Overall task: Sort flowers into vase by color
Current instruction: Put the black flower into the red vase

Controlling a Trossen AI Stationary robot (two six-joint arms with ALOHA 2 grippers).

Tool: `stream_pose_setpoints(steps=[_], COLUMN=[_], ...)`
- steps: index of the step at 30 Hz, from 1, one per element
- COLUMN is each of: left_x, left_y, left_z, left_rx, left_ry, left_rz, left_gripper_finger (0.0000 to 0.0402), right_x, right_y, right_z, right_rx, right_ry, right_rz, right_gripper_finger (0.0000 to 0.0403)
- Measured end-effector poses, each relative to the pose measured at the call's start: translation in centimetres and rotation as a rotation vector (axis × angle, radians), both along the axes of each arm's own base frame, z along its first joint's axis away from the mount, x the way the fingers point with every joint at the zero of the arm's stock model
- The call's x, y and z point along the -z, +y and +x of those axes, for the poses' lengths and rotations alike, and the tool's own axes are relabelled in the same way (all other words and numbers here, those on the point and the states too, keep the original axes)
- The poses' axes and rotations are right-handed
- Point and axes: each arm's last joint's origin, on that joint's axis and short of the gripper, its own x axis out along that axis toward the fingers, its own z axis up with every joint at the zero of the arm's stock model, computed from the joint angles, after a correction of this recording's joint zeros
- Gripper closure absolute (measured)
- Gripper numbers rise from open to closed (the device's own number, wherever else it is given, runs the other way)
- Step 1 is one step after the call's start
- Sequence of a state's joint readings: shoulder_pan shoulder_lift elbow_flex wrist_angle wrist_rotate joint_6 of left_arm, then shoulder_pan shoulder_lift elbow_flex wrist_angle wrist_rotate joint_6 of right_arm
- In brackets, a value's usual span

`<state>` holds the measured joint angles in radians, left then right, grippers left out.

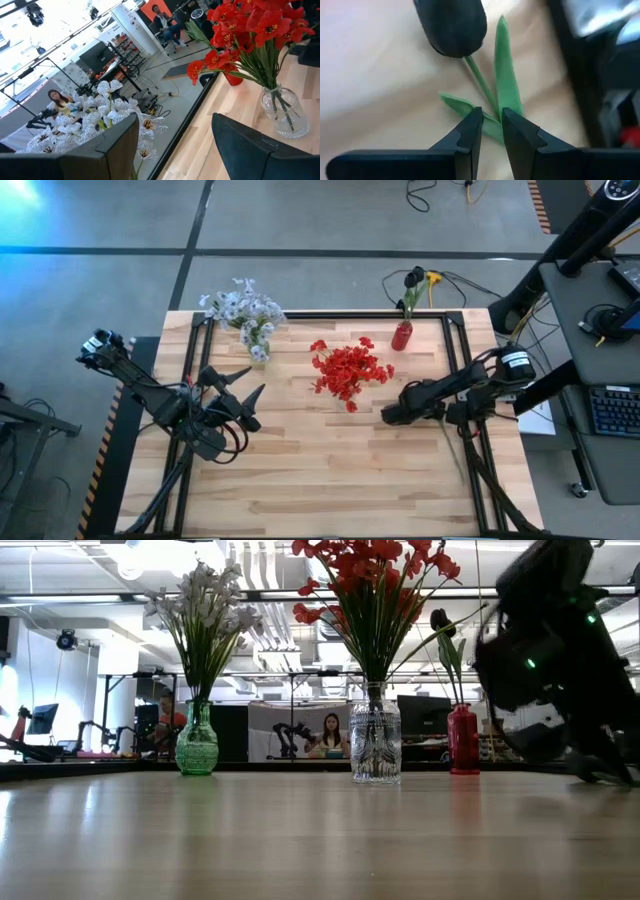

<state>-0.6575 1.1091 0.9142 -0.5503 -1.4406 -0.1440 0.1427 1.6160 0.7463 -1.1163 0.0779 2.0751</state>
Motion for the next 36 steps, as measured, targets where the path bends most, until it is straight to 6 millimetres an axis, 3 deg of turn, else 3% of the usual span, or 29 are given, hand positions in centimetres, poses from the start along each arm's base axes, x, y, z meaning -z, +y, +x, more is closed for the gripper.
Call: stream_pose_setpoints(steps=[3, 12, 20, 36], left_x=[0.0, 0.0, 0.0, 0.0], left_y=[0.0, 0.0, 0.0, 0.0], left_z=[0.0, 0.0, 0.0, 0.0], left_rx=[0.0, 0.0, 0.008, 0.008], left_ry=[0.0, 0.0, 0.004, 0.002], left_rz=[0.0, 0.0, -0.006, -0.009], left_gripper_finger=[0.0168, 0.0168, 0.0168, 0.0168], right_x=[-1.0, -4.2, -6.4, -5.2], right_y=[0.9, 1.7, 1.5, -2.7], right_z=[1.7, 3.7, 2.9, 2.5], right_rx=[-0.019, -0.13, -0.228, -0.458], right_ry=[-0.062, -0.176, 0.007, -0.079], right_rz=[0.039, 0.008, 0.165, 0.523], right_gripper_finger=[0.0332, 0.0329, 0.0322, 0.0228])
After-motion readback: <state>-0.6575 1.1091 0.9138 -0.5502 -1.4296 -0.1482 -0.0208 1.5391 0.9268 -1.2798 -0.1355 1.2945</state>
